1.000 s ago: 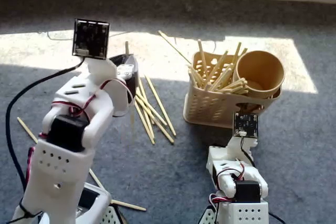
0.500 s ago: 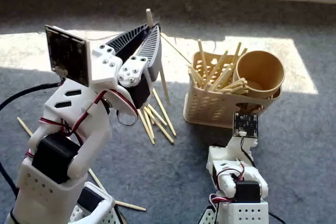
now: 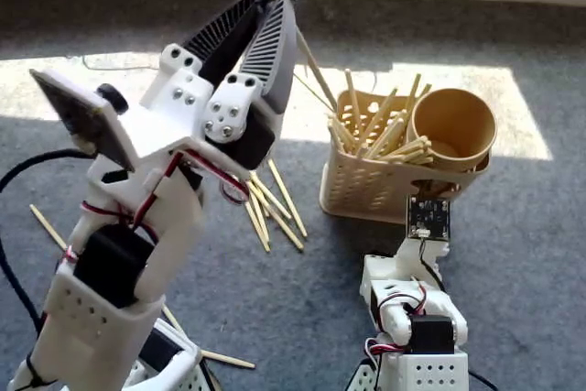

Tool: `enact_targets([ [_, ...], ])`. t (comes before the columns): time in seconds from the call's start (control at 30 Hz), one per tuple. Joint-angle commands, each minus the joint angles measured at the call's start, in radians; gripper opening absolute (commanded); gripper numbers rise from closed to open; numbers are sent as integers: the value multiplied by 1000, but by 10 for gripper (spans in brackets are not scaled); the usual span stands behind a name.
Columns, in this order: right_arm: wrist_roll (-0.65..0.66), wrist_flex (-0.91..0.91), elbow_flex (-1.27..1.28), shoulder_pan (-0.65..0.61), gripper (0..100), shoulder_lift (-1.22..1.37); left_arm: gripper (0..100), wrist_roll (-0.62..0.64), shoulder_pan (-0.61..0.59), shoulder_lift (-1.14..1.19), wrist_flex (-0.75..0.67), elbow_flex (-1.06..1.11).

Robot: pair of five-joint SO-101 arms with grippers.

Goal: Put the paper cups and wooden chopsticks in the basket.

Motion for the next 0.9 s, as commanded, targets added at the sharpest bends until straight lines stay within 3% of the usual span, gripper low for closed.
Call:
enact_targets([
  [0.0,9,7,102,-7,8,-2,5,-12,25,90,-43,-7],
  [0.4,9,7,102,-7,8,-2,6,-25,96,260,-72,-7],
  [0.57,9,7,102,-7,8,-2,85,-106,128,257,20,-8],
  [0.87,9,7,102,-7,8,-2,88,-110,122,263,199,-105],
])
